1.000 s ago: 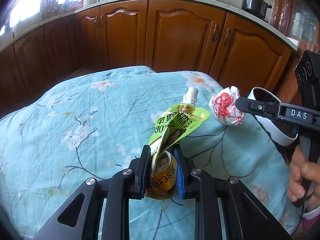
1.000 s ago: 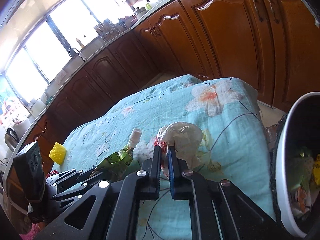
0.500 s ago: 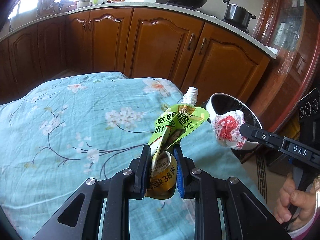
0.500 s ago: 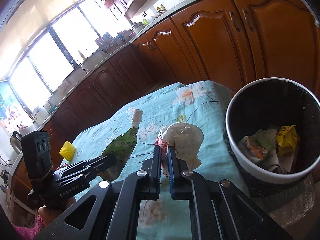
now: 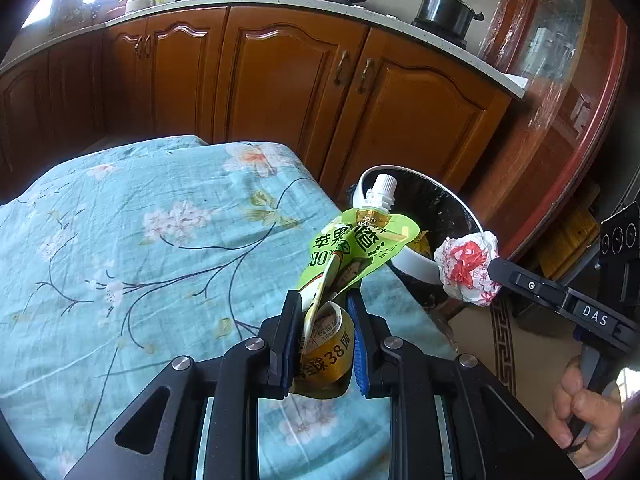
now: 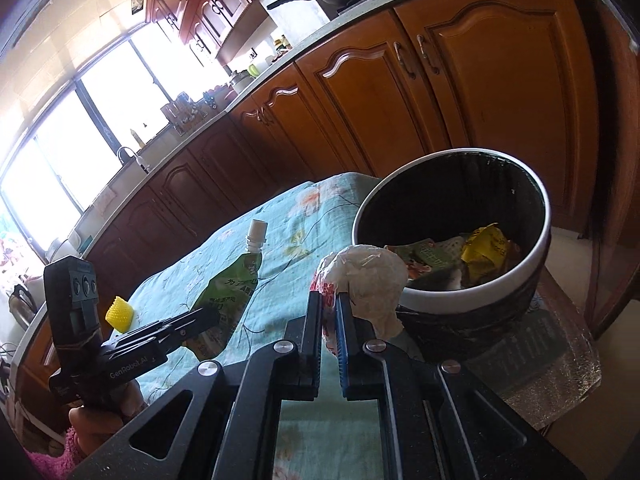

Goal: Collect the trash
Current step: 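Carry the spouted pouch and white bag over the trash bin with both tools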

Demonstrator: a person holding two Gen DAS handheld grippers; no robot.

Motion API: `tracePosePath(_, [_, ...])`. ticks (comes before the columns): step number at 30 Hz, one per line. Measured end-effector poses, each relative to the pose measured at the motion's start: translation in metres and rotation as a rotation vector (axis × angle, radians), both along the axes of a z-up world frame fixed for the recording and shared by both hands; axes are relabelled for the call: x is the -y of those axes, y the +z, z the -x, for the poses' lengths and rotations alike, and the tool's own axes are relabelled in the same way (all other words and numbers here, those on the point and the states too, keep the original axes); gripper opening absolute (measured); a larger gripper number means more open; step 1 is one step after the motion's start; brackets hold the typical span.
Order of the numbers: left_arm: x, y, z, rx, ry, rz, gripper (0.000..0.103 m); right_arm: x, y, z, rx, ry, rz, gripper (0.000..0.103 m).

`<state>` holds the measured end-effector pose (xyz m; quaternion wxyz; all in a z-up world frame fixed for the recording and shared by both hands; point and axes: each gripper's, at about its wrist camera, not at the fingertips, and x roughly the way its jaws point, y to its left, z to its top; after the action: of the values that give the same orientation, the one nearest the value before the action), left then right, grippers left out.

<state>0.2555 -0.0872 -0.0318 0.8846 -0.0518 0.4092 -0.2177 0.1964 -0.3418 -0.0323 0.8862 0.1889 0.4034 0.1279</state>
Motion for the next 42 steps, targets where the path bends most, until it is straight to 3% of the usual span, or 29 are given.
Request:
tracePosePath(19, [0.054,0.01,-0.015,0.018,-0.063,-0.043,0.022,0.048,0.003,0.01,0.017,-0.082,-0.002,0.006])
tracePosePath(42, [0.126,0.005,-0.069,0.026,-0.124,-0.15,0.022,0.07,0.005,-0.025,0.004,-0.09,0.028,0.006])
